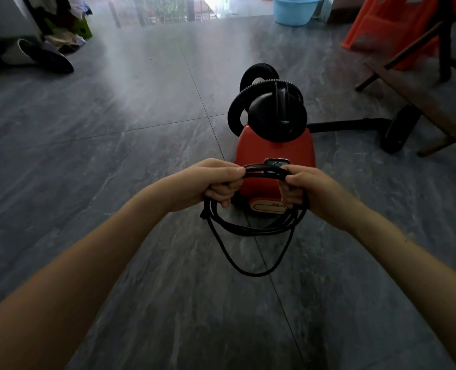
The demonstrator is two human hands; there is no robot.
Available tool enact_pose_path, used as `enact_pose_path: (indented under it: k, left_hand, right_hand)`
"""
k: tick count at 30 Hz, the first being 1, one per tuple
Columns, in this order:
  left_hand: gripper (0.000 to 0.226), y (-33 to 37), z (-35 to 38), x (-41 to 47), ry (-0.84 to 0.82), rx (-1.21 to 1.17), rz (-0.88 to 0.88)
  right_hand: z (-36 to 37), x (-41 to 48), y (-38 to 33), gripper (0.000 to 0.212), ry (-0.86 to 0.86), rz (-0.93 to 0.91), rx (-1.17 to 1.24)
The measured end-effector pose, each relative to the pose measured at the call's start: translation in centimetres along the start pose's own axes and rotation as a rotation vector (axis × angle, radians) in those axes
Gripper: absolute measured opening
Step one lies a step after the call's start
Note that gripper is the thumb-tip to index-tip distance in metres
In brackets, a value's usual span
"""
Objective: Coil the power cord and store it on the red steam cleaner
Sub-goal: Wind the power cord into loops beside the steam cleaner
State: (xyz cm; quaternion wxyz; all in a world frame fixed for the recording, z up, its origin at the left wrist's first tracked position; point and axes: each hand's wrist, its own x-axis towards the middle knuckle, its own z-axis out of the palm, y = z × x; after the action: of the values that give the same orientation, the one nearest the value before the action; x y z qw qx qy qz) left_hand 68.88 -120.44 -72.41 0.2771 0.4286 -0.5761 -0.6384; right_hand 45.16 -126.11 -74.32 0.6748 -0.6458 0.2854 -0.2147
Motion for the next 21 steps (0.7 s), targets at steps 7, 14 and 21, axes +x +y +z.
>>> enact_pose_path:
  k: [7, 14, 21]
  left_hand:
    - [0.036, 1.0, 1.5, 0.9, -0.081, 0.375, -0.111]
    - [0.032, 1.4, 0.6, 0.8, -0.150, 0.367, -0.124]
    - [0.043, -2.6, 1.3, 0.4, 0.020, 0.087, -0.020]
  right_hand:
    - [1.4, 0.2, -1.5, 0.016, -0.233, 0.094, -0.380]
    - [1.6, 0.3, -0.7, 0.017, -0.185, 0.130, -0.175]
    - [0.0, -0.8, 0.9, 0.017, -0.022, 0.063, 0.042]
